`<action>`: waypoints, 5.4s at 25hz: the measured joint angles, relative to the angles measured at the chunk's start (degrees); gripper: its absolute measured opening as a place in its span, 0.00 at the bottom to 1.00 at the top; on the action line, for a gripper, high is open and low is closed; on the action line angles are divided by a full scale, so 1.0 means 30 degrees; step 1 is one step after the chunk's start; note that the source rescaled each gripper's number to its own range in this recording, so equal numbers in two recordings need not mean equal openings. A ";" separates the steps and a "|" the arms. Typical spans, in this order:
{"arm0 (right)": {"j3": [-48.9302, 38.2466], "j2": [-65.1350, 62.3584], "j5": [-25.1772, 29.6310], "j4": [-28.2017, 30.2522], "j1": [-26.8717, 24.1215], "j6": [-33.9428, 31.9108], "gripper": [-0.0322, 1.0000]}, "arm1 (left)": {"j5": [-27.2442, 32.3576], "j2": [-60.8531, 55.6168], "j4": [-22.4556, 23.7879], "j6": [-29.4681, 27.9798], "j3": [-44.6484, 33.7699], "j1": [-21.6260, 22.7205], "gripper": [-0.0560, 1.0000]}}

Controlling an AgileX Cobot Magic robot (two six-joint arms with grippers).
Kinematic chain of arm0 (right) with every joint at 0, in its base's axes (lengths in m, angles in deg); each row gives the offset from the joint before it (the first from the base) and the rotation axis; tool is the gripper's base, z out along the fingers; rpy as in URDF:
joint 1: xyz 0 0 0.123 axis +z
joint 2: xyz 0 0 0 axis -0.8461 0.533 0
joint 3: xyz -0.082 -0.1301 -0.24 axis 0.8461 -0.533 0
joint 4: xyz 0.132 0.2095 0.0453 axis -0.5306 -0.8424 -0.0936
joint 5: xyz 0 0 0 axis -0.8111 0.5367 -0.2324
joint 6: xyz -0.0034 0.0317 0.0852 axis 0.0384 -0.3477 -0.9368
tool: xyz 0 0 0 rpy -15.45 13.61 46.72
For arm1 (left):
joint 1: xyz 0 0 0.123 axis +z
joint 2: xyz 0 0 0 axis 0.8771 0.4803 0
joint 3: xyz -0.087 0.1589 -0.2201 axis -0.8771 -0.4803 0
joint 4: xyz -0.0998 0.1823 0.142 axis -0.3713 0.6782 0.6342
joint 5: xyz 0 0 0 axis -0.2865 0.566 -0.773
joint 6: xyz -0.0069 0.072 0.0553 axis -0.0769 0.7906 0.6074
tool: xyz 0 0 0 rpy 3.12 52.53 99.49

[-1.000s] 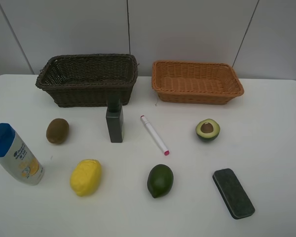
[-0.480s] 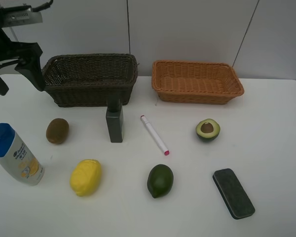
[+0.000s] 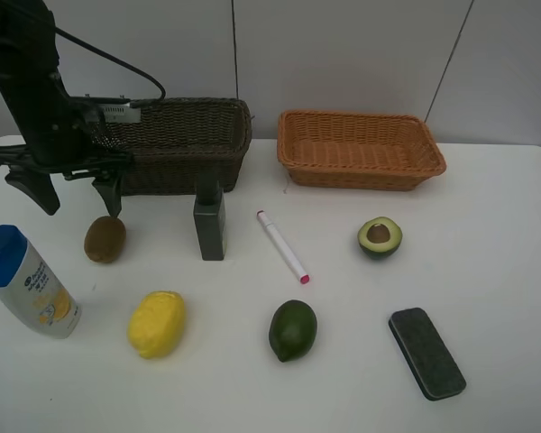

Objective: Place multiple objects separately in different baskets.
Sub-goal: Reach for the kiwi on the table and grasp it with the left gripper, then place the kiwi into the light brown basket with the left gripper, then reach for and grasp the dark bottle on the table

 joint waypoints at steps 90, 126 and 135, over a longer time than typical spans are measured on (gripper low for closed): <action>0.0000 0.0000 -0.0006 0.0000 0.0000 0.0000 1.00 | 0.3145 0.8660 -0.4060 0.1211 2.3370 -0.7557 0.99; 0.0000 0.0000 -0.0006 -0.0063 0.0000 0.0000 1.00 | -0.3147 -0.0321 -0.1290 -0.6270 -0.0292 -0.7557 0.99; 0.0000 0.0000 -0.0006 -0.0063 0.0000 0.0000 1.00 | -0.6497 0.1700 -0.0589 -0.6715 -0.0292 -0.7557 0.99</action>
